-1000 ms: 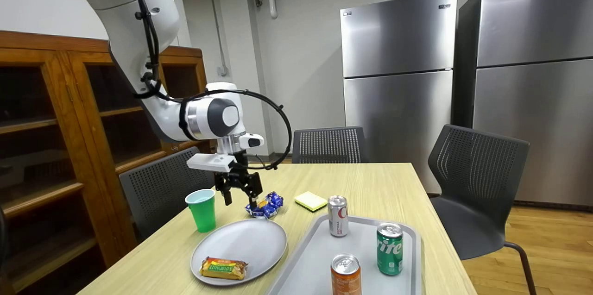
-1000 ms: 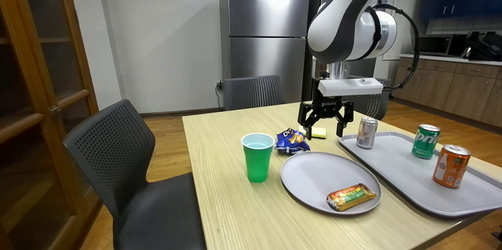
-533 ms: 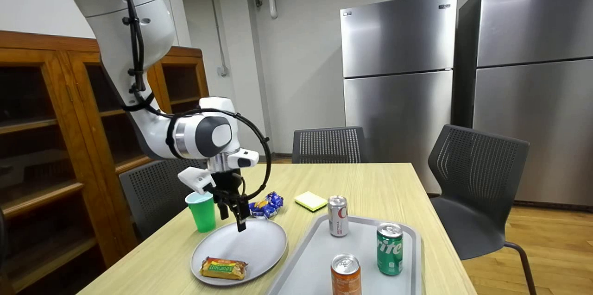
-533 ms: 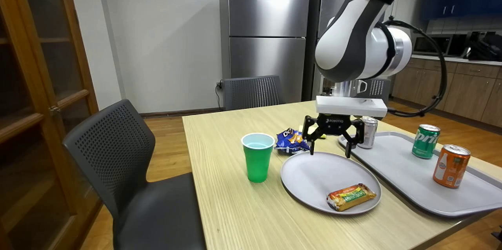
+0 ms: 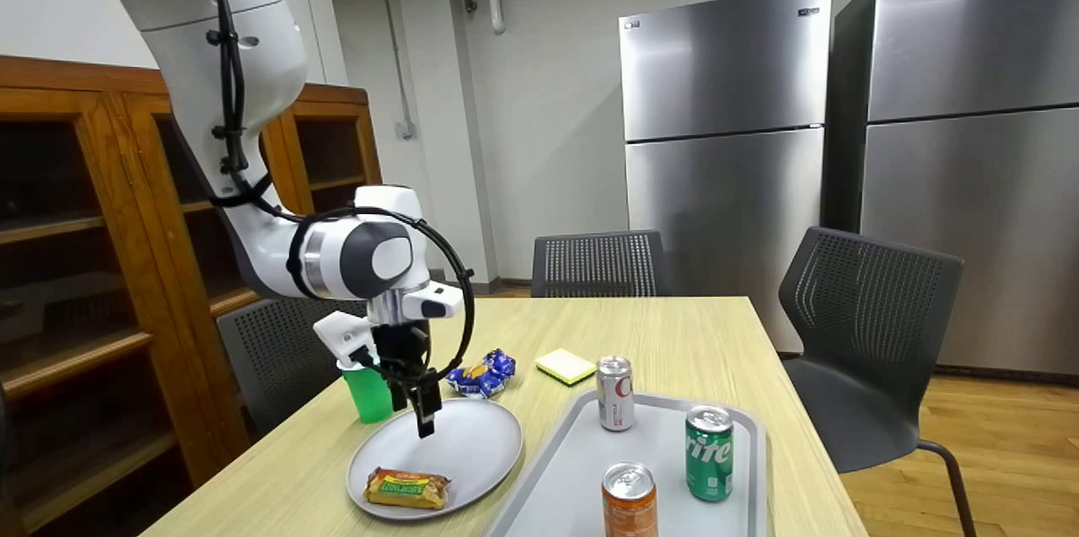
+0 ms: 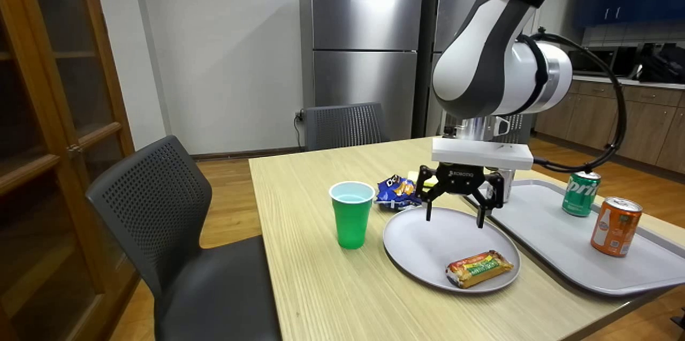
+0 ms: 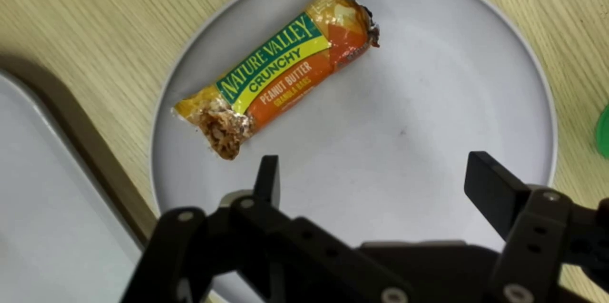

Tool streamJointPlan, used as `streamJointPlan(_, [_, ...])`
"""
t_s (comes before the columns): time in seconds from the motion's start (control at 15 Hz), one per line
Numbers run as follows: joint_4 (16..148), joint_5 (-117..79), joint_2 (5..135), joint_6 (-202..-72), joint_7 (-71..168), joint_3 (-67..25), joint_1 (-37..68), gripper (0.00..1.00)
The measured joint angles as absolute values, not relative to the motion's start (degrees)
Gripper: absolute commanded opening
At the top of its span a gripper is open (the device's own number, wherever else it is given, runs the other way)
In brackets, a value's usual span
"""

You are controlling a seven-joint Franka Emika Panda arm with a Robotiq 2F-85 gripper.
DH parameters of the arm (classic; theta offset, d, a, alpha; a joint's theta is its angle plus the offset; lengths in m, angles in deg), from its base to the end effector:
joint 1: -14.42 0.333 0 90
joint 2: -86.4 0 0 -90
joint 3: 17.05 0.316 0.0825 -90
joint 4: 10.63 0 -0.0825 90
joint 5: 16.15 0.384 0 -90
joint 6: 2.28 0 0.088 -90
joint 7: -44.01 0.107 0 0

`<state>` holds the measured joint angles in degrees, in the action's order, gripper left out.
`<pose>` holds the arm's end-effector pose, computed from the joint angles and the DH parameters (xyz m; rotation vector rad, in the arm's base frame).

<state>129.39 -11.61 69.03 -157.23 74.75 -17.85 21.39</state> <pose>0.4777 0.0486 0.1765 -3.0301 0.7750 0.0767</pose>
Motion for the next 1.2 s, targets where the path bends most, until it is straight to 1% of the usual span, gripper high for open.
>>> streamJointPlan(0.73, [131.4,-7.0,68.7,-157.1,75.0,-17.9,21.4,1.00])
streamJointPlan(1.2, [134.3,-5.5,68.7,-157.3,79.5,-17.9,21.5,1.00])
